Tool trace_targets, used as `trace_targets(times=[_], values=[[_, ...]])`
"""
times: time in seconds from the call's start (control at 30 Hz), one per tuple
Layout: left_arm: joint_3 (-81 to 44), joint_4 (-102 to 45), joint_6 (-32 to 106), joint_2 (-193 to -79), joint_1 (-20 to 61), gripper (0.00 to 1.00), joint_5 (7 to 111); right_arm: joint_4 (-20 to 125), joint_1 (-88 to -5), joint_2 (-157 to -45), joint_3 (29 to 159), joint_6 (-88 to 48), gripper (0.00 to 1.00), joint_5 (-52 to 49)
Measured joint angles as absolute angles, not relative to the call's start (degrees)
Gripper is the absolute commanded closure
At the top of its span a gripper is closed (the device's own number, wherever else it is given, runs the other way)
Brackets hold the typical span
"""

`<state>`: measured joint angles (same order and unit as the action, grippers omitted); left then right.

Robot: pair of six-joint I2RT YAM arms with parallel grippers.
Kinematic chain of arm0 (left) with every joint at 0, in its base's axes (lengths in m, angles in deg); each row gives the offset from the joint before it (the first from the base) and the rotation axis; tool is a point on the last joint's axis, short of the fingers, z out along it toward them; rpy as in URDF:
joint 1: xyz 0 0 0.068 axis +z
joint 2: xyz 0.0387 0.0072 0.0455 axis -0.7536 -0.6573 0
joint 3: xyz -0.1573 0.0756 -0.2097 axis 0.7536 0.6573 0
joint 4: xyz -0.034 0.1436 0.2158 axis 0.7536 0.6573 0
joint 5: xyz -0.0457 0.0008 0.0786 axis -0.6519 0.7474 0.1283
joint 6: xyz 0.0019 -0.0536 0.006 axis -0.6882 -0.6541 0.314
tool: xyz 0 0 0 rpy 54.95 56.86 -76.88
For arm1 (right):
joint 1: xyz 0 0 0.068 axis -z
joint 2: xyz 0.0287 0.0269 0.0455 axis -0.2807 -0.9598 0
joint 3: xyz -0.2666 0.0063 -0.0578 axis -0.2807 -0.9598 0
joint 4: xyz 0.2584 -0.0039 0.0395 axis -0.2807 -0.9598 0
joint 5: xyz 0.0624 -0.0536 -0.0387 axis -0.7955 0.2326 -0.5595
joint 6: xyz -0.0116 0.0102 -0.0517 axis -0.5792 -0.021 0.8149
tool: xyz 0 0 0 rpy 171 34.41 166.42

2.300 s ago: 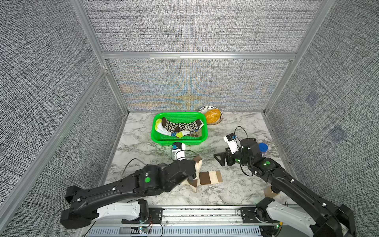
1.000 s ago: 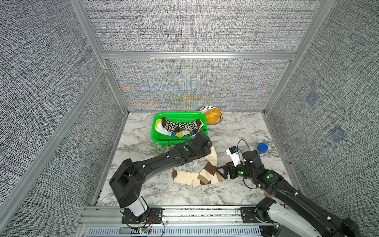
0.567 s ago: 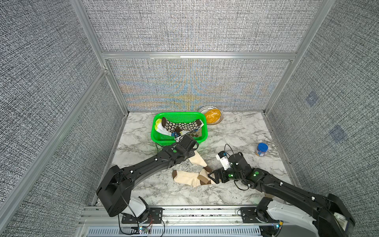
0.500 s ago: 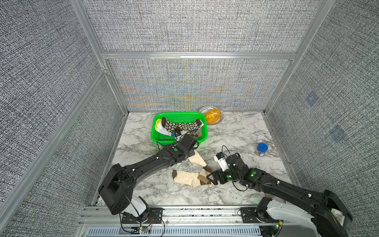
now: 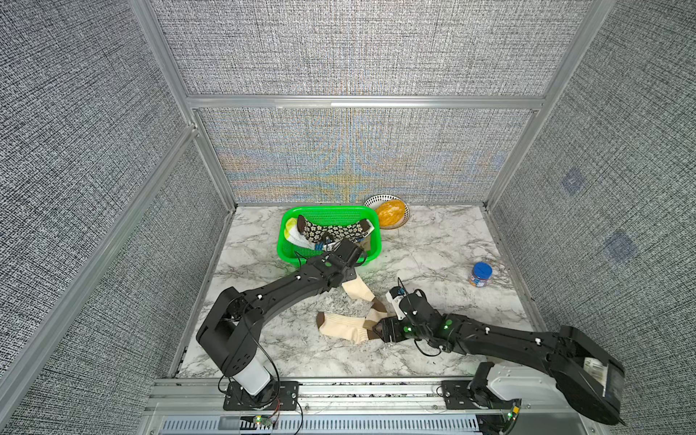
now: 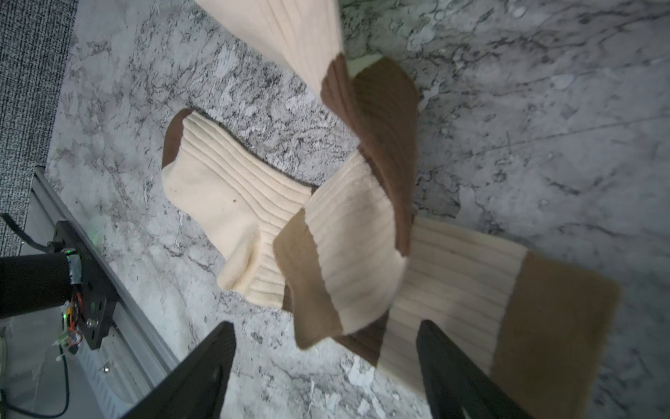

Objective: Place the socks together as a pair
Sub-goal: Flatten out the sock.

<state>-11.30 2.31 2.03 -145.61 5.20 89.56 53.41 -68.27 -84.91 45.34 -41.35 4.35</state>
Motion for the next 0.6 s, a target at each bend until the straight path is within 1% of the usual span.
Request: trace_targets(times=[0.1,0.2,0.33,0.47,0.6], values=[[-11.45,2.27,2.64,-145.61,5.25,1.0,89.56,55.44,-67.79,-87.49,46.41,-42.23,0.38,4.51],[-11.45,2.27,2.92,-145.61,5.29,1.0,89.52,56.79,-67.7,-89.28,46.58,-42.69,0.51,4.61],[-11.32,2.27,3.1,-145.39,5.44,1.0,89.35,58.54,-67.13,-90.79,46.32,-43.04,0.81,3.87],[-10.62,2.27,3.1,-143.97,5.55,1.0,88.93,58.89,-65.27,-91.73,46.82,-42.73,1.0,3.11],[-9.42,2.49,3.12,-139.79,5.55,1.0,87.29,56.58,-63.15,-89.3,49.64,-39.23,1.0,-0.54]])
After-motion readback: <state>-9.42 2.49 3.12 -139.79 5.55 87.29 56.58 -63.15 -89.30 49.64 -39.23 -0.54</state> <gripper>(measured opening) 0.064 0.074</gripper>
